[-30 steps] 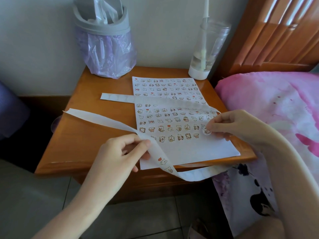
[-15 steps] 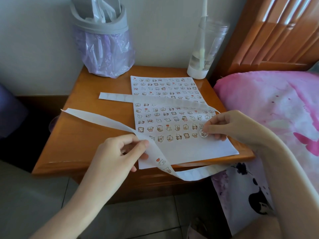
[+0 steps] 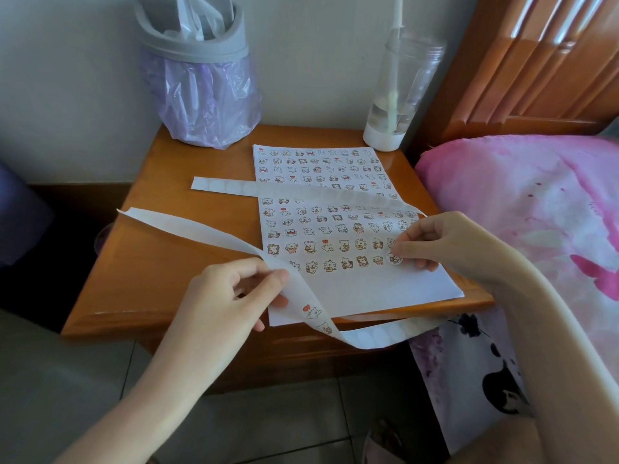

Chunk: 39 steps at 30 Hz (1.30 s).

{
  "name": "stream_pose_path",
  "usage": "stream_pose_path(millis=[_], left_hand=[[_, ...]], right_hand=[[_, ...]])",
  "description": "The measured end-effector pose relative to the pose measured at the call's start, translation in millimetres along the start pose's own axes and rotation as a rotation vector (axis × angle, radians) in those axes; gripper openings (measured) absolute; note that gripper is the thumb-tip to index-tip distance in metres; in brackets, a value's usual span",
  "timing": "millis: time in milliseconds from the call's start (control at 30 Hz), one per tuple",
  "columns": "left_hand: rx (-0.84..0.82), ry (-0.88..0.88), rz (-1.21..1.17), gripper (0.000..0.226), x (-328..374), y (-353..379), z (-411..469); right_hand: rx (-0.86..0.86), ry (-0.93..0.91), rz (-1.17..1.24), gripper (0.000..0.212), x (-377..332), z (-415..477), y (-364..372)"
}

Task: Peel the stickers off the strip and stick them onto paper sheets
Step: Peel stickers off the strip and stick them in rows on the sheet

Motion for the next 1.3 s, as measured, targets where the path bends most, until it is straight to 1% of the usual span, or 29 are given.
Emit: stream_pose_path(millis=[233, 400, 567, 767, 833, 900, 1000, 1067, 1100, 1200, 1233, 1300], left_hand=[[-0.004, 0.010, 0.011, 0.014, 1, 0, 0], [-0.001, 0.010, 0.018, 0.012, 1, 0, 1], [0.003, 0.008, 0.031, 0.012, 1, 0, 0], [0.002, 0.004, 0.044, 0.018, 1, 0, 0], [0.005, 0.004, 0.048, 0.018, 1, -1, 0], [0.002, 0.007, 0.053, 0.018, 1, -1, -1], [0.005, 0.009, 0.061, 0.017, 0, -2, -1], [0.003, 0.009, 0.062, 0.017, 0, -1, -1], [0.004, 0.010, 0.062, 0.017, 0, -1, 0], [0.006, 0.017, 0.067, 0.017, 0, -1, 0], [0.007, 0.019, 0.068, 0.017, 0, -1, 0], [0.010, 0.023, 0.069, 0.017, 1, -2, -1]], right_hand=[[0.011, -0.038, 0.000, 0.007, 0, 0, 1], [0.025, -0.067, -0.015, 0.005, 2, 1, 3], [0.054, -0.081, -0.038, 0.012, 5, 4, 4], [0.097, -0.102, -0.100, 0.019, 9, 7, 5], [0.100, -0.103, -0.110, 0.025, 10, 9, 4], [0.090, -0.104, -0.119, 0.028, 11, 9, 4], [0.089, -0.131, -0.146, 0.019, 13, 8, 3], [0.059, -0.140, -0.147, 0.016, 13, 7, 2], [0.032, -0.132, -0.139, 0.017, 13, 7, 2], [-0.016, -0.091, -0.127, 0.032, 11, 7, 1], [-0.019, -0.085, -0.137, 0.033, 11, 8, 1], [-0.021, -0.094, -0.133, 0.029, 13, 7, 1]])
Point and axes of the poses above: each hand's wrist, its own z-axis towards the middle knuckle, its own y-axis out of the palm, x = y × z, the point moved 3 cm from there along z, towards the middle knuckle, and after that the axes turned 1 degree about -x, right-handed, at the moved point
